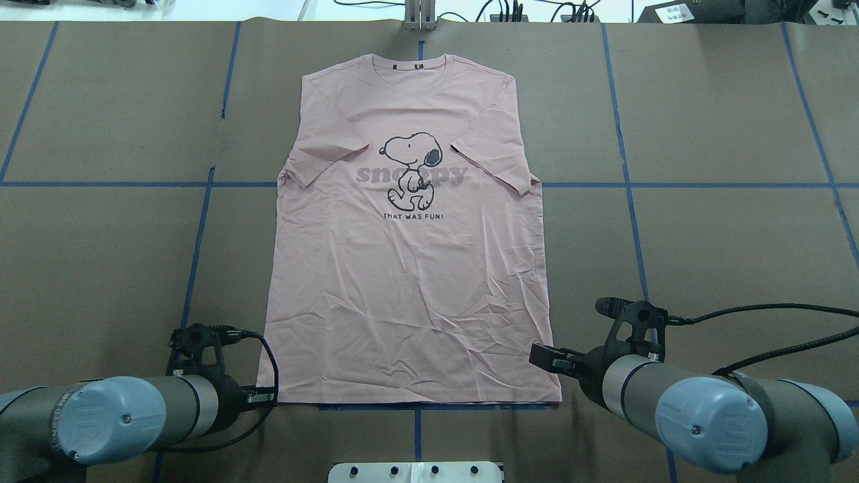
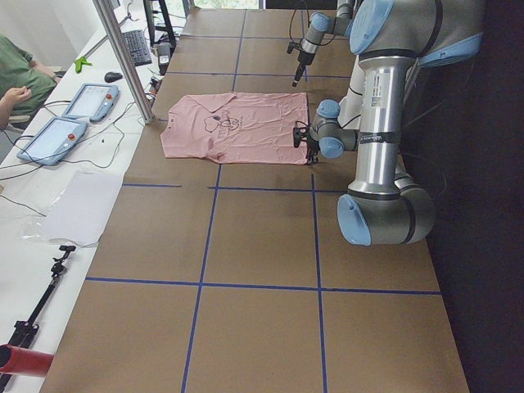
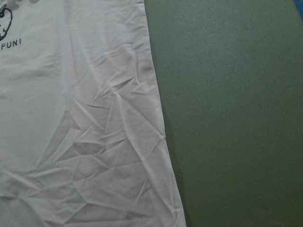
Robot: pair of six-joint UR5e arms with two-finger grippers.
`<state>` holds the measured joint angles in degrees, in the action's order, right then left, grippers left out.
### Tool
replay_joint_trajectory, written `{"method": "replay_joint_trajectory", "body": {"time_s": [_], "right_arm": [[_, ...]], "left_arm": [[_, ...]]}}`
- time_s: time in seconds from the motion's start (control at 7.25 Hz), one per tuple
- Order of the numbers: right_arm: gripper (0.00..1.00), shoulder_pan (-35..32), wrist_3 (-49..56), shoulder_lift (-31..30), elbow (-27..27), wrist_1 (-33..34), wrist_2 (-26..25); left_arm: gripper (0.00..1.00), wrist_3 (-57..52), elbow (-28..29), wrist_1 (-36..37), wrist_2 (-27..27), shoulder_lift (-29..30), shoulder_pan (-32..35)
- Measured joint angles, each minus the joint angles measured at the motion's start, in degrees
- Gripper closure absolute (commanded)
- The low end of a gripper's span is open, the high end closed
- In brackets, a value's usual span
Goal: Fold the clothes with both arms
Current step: 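Grasp the two hem corners with the left and right grippers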
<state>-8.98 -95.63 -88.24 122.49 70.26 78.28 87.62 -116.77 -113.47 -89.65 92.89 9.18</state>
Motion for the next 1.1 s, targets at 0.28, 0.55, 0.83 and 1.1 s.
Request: {"method": "replay_joint_trajectory", "body": {"time_s": [0.28, 0.55, 0.83, 1.1], "right_arm": [[0.02, 0.0, 0.0, 0.0, -0.1, 0.0, -0.1], [0.00, 0.0, 0.0, 0.0, -0.1, 0.2, -0.1], [0.14, 0.6, -0.5, 0.2, -0.1, 1.4, -0.4], [0.26, 2.9, -6.3, 0.6, 0.0, 4.4, -2.5]], "left_arm": [[0.99, 0.2, 0.3, 0.0, 0.0, 0.1, -0.1], [1.00, 0.2, 0.6, -0.1, 0.0, 0.3, -0.1], [1.00, -0.2, 0.4, -0.1, -0.2, 0.7, -0.1], [1.00, -0.3, 0.3, -0.1, -0.5, 2.3, -0.1]]}}
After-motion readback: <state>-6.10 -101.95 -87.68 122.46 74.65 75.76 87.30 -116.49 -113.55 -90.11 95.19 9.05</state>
